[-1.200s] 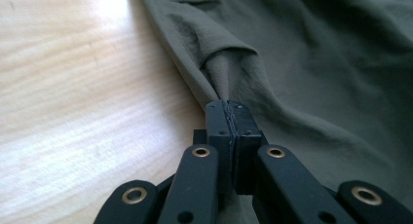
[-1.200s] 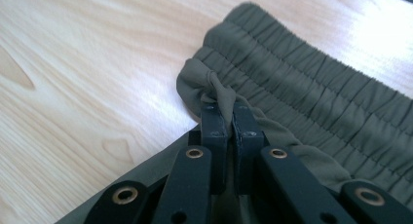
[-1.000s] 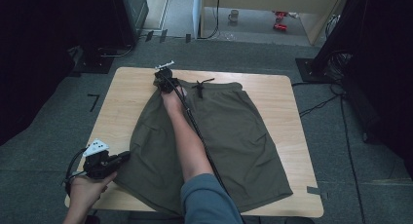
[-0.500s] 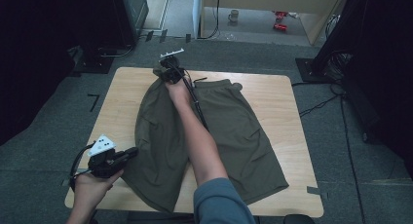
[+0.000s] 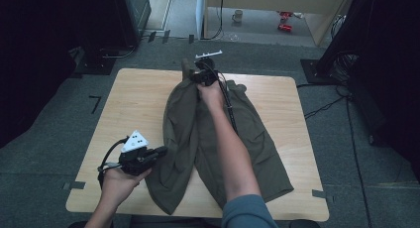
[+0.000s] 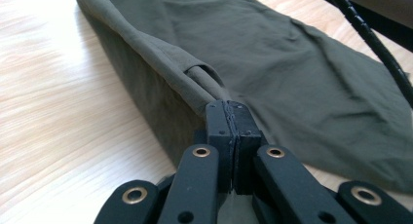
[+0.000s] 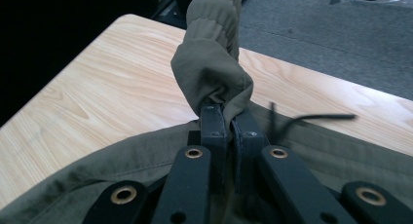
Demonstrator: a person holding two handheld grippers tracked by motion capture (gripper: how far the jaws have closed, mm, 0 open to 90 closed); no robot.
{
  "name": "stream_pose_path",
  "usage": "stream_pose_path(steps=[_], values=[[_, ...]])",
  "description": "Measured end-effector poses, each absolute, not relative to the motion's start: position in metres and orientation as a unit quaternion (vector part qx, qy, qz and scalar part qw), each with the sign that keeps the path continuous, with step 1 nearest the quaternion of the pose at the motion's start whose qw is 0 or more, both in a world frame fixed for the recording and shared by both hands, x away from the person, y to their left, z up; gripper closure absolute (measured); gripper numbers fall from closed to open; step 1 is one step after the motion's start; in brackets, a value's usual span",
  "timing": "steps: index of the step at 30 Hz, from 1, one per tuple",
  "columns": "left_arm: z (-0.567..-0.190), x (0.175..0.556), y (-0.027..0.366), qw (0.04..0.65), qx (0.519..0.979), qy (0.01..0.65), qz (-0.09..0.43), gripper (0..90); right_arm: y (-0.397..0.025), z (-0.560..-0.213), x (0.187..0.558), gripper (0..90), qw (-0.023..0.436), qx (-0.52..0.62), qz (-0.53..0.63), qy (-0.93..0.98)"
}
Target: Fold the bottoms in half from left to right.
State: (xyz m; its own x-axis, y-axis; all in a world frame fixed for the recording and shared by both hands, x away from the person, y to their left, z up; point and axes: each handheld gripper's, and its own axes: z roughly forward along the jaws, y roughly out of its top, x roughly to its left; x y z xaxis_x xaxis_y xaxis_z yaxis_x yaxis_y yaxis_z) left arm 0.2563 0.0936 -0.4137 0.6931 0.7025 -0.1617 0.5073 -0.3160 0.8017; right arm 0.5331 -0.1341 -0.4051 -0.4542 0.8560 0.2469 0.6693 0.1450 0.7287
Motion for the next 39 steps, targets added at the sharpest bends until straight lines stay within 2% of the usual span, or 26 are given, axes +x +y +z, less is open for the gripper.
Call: stream_pose_path(steps=[6,16,27,34,39], values=[[-0.413,0.257,0.063,0.468,0.810,0.343,0.086,90.0,-0.166,-0.409,0.523,85.8,0.127,0.503,0.418,0.745],[-0.421,0.263,0.007,0.455,0.837,0.297,0.067,90.0,-0.201,-0.428,0.521,85.8,0.130,0.521,0.407,0.739],[-0.464,0.276,-0.055,0.424,0.861,0.280,0.025,90.0,-0.227,-0.450,0.524,85.7,0.136,0.538,0.369,0.746],[-0.493,0.281,-0.064,0.373,0.885,0.279,0.021,90.0,-0.238,-0.476,0.525,85.4,0.131,0.546,0.354,0.748],[-0.497,0.281,-0.065,0.349,0.901,0.255,0.033,90.0,-0.241,-0.486,0.528,85.4,0.129,0.551,0.353,0.745]])
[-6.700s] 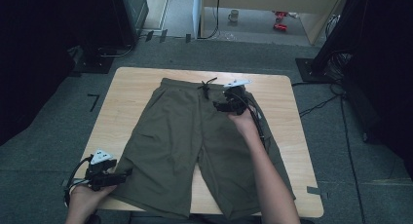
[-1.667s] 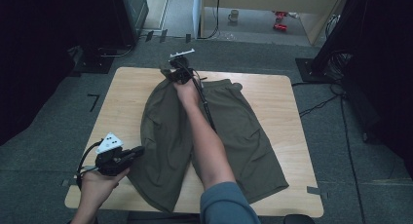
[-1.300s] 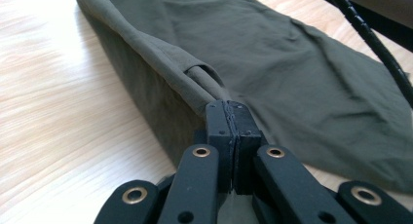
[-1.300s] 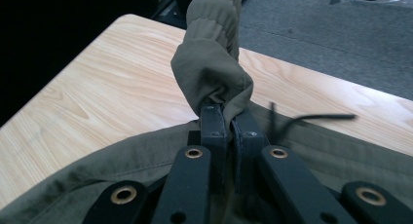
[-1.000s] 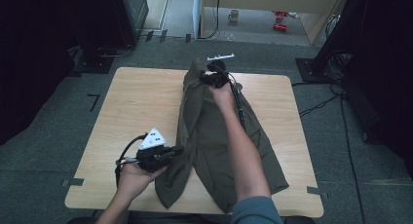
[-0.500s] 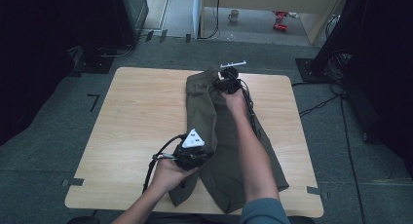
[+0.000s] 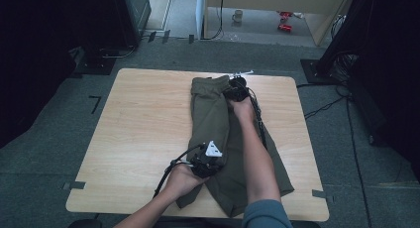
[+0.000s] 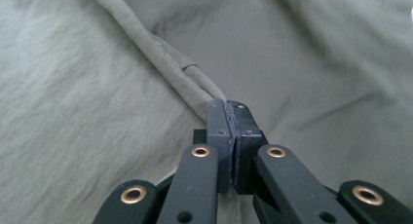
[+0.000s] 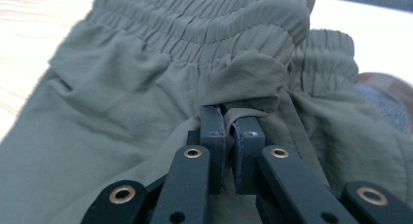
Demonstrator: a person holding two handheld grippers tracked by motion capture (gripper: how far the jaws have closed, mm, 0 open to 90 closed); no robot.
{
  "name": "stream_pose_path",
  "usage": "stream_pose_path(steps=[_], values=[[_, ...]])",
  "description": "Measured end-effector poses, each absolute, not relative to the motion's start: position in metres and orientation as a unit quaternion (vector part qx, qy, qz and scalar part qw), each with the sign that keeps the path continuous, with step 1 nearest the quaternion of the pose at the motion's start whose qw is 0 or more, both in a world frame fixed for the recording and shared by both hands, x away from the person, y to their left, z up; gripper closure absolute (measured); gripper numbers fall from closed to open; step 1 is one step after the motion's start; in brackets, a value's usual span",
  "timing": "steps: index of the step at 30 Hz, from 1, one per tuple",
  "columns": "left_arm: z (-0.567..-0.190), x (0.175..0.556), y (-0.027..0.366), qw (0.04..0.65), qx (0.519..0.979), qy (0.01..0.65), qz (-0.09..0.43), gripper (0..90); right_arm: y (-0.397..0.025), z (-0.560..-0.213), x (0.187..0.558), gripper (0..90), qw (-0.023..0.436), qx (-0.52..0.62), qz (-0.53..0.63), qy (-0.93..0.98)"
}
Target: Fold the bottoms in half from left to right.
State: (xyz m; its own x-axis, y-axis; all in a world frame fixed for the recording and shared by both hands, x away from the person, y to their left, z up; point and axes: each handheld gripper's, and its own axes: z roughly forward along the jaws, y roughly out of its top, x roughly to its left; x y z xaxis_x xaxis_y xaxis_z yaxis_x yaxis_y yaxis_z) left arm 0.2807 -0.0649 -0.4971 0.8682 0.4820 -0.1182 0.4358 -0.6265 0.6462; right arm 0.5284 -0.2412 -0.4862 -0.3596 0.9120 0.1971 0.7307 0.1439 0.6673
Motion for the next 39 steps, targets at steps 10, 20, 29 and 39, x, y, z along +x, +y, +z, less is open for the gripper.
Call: stream_pose_path(steps=[10,20,29,39], values=[[-0.499,0.295,-0.040,0.334,0.901,0.278,0.013,90.0,-0.237,-0.500,0.527,85.5,0.130,0.552,0.332,0.754],[-0.499,0.309,0.004,0.331,0.890,0.312,0.029,90.0,-0.237,-0.503,0.524,85.4,0.131,0.562,0.324,0.750],[-0.498,0.323,0.042,0.327,0.877,0.348,0.048,90.0,-0.240,-0.504,0.521,85.1,0.127,0.563,0.333,0.746],[-0.497,0.344,0.076,0.313,0.862,0.385,0.103,90.0,-0.243,-0.506,0.517,84.5,0.130,0.565,0.340,0.741]])
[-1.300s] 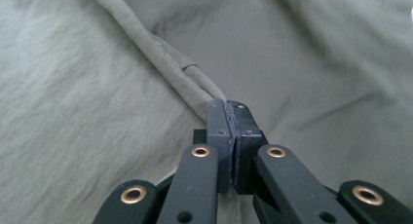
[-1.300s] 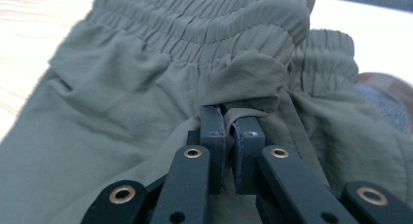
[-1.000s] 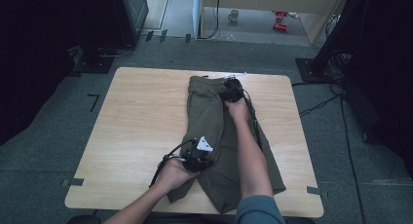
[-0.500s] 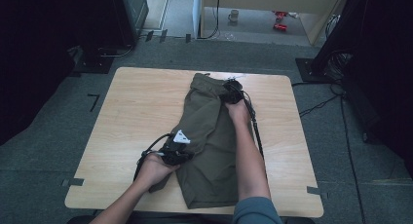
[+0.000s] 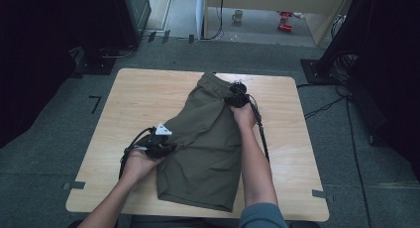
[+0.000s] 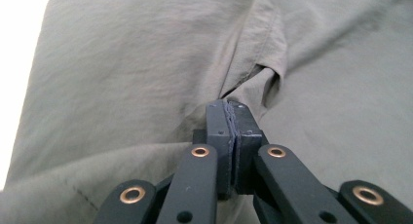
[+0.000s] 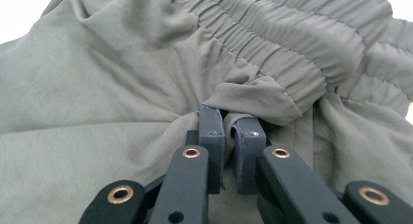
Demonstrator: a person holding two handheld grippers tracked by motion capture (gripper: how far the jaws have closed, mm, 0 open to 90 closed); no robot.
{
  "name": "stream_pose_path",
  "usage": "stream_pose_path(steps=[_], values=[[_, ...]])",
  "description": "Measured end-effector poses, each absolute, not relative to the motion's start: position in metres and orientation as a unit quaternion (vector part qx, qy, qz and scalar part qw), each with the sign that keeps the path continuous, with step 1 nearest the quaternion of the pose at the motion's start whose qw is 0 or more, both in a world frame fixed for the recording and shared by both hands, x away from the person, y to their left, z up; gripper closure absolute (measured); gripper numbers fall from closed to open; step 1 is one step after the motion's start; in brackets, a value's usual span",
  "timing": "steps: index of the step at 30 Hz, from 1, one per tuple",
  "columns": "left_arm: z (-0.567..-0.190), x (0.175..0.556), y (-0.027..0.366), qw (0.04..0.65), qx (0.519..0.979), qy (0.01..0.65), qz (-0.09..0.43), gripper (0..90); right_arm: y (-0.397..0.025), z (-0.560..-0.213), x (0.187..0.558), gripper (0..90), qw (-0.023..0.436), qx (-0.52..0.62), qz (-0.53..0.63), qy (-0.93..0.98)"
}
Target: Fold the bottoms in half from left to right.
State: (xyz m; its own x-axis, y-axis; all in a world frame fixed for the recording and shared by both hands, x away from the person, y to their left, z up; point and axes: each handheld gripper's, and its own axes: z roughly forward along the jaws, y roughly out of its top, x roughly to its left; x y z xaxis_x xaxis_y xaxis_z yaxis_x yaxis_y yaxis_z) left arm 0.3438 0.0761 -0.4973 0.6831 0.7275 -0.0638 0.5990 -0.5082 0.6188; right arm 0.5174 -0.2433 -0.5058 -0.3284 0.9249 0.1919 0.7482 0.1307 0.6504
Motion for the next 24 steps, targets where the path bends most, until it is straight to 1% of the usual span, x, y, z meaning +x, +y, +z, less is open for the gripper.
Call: stream_pose_path(steps=[2,5,7,13,18,24], values=[[-0.497,0.347,0.079,0.314,0.856,0.398,0.104,89.9,-0.243,-0.506,0.517,84.6,0.131,0.565,0.339,0.740],[-0.494,0.343,0.077,0.310,0.858,0.397,0.105,90.0,-0.243,-0.506,0.517,84.6,0.133,0.567,0.338,0.740],[-0.485,0.335,0.074,0.319,0.857,0.389,0.110,90.0,-0.242,-0.505,0.517,84.6,0.132,0.568,0.336,0.740],[-0.457,0.313,0.066,0.355,0.851,0.374,0.102,90.0,-0.241,-0.503,0.517,85.1,0.133,0.569,0.332,0.740],[-0.438,0.296,0.051,0.381,0.850,0.351,0.095,90.0,-0.247,-0.494,0.517,86.3,0.122,0.579,0.356,0.723],[-0.410,0.280,0.024,0.405,0.855,0.310,0.089,90.0,-0.254,-0.475,0.515,86.4,0.139,0.570,0.368,0.722]])
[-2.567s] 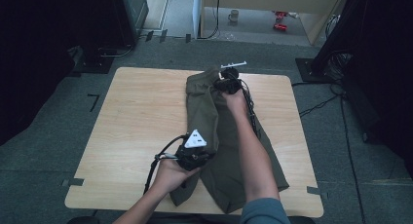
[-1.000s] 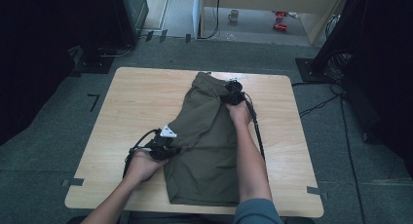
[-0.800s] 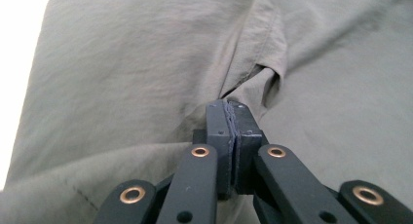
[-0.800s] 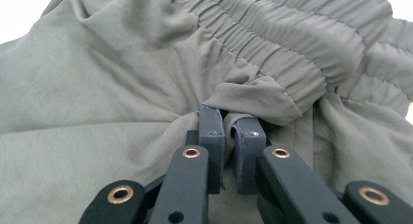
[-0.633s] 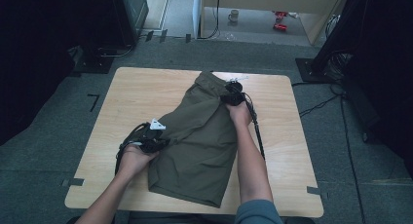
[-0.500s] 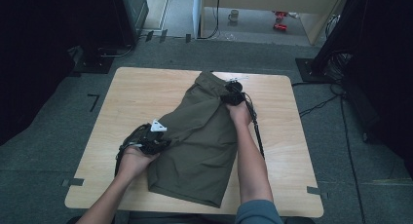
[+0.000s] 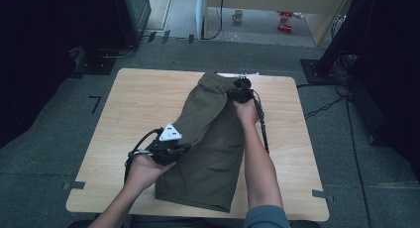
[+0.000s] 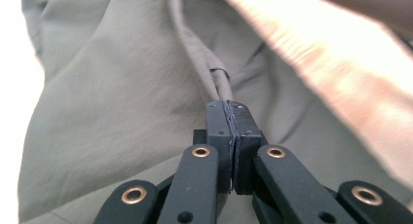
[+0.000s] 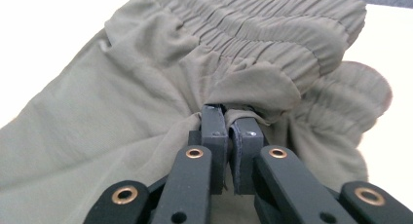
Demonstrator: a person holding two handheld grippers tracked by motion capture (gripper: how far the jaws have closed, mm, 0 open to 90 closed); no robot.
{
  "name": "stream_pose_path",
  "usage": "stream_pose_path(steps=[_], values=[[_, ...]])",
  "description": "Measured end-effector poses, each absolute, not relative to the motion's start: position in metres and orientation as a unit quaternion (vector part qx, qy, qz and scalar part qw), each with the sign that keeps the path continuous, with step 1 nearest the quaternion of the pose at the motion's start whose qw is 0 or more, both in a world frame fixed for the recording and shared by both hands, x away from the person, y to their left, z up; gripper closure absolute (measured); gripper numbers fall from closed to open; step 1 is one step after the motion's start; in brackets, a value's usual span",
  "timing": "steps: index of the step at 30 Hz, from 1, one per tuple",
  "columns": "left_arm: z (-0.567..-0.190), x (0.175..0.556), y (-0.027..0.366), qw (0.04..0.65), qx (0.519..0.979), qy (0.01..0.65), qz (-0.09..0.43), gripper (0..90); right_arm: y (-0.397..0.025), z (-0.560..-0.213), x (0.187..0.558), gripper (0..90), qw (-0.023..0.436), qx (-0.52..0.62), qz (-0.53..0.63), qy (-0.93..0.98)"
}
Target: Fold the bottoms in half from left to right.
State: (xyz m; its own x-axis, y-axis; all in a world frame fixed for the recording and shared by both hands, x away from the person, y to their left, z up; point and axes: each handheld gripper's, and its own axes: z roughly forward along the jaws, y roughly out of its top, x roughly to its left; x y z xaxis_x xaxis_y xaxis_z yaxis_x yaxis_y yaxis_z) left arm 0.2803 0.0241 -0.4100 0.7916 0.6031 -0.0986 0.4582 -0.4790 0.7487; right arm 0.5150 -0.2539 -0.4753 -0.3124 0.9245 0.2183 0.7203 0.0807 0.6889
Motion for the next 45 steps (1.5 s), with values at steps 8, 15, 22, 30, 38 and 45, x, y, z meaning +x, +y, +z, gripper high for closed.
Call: stream_pose_path(steps=[8,15,22,30,38,45], values=[[-0.391,0.269,-0.019,0.415,0.866,0.273,0.066,90.0,-0.262,-0.464,0.509,86.3,0.151,0.560,0.358,0.732],[-0.401,0.262,-0.054,0.412,0.873,0.256,0.044,89.8,-0.268,-0.466,0.507,86.0,0.152,0.555,0.349,0.740],[-0.438,0.259,-0.086,0.393,0.885,0.250,0.017,89.0,-0.271,-0.476,0.505,86.0,0.148,0.558,0.340,0.742],[-0.450,0.254,-0.084,0.393,0.885,0.251,0.011,65.3,-0.273,-0.481,0.504,85.6,0.140,0.562,0.333,0.744],[-0.447,0.241,-0.051,0.389,0.884,0.255,0.040,54.9,-0.273,-0.481,0.504,84.3,0.140,0.565,0.334,0.741],[-0.476,0.234,-0.040,0.380,0.885,0.264,0.040,46.4,-0.275,-0.484,0.505,83.4,0.134,0.572,0.332,0.738]])
